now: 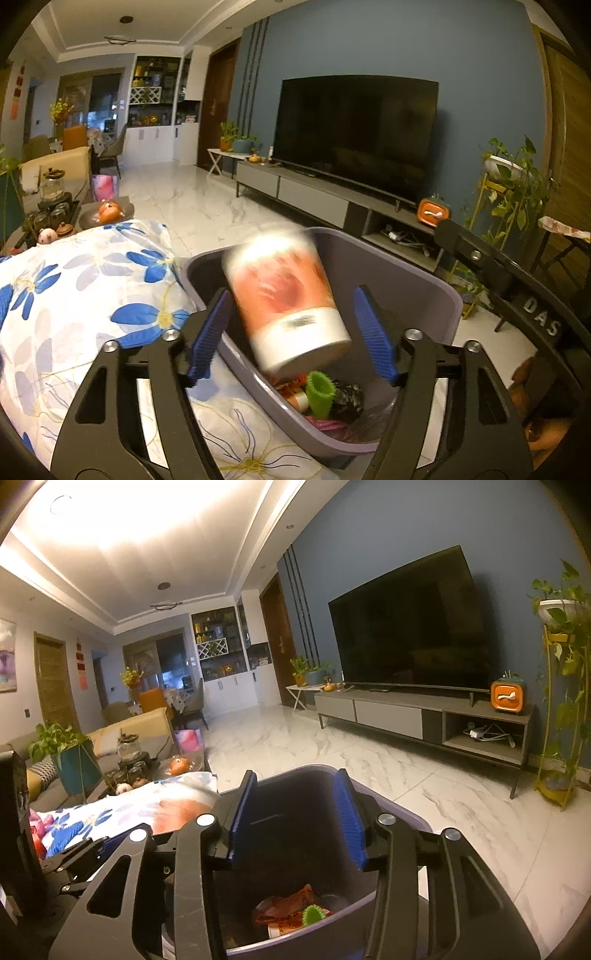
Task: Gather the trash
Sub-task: 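Open the right tool to drop the black bag while the left tool releases the paper cup into the bin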
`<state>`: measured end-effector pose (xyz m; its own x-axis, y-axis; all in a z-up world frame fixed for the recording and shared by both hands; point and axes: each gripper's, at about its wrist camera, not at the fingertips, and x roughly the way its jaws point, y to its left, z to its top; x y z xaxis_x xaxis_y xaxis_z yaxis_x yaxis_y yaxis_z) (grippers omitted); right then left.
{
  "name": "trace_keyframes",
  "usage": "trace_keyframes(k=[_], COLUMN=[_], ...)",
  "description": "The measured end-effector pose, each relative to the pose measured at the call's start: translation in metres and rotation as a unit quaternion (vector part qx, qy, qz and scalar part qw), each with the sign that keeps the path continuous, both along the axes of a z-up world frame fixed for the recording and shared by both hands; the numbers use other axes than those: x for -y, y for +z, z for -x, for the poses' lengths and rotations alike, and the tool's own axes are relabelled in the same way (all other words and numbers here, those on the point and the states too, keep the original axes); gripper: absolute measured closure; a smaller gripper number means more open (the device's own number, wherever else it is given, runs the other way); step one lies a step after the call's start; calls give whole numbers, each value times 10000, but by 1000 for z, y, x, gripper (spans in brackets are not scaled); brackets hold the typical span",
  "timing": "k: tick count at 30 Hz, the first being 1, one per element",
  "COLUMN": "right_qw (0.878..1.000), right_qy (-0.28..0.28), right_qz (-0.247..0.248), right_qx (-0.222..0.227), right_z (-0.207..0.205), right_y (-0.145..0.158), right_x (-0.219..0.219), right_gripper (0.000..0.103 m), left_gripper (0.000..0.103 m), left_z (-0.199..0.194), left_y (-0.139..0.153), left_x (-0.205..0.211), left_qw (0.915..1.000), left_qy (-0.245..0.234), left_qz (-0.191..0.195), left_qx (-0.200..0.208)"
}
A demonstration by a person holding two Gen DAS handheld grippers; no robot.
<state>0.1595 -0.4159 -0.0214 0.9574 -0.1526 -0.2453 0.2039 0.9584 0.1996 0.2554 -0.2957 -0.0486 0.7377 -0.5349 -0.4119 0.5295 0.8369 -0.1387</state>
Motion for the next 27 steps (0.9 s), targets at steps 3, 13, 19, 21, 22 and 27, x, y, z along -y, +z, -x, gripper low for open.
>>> trace_keyframes(k=[3, 13, 19, 21, 22, 27], right_qw=[10000, 9997, 9995, 9994, 9993, 9989], right_qy=[-8, 54, 215, 254, 280, 388], right_qz=[29, 219, 208, 220, 222, 246], right_qx=[2, -49, -86, -99, -87, -78], right_z=[5, 27, 43, 47, 50, 62], right_y=[1, 7, 10, 12, 13, 17], right_x=[-3, -23, -43, -49, -53, -75], right_gripper=[57, 42, 37, 35, 33, 33], left_gripper=[20, 15, 13, 13, 13, 13], left_z=[3, 35, 62, 70, 74, 92], left_y=[1, 15, 27, 28, 29, 32], left_x=[-8, -56, -102, -117, -124, -162], left_qw=[9999, 9950, 9871, 9837, 9819, 9746], left_qy=[119, 984, 1585, 1782, 1876, 2226], left_qz=[96, -93, 22, 37, 24, 24], left_qx=[3, 143, 212, 247, 254, 234])
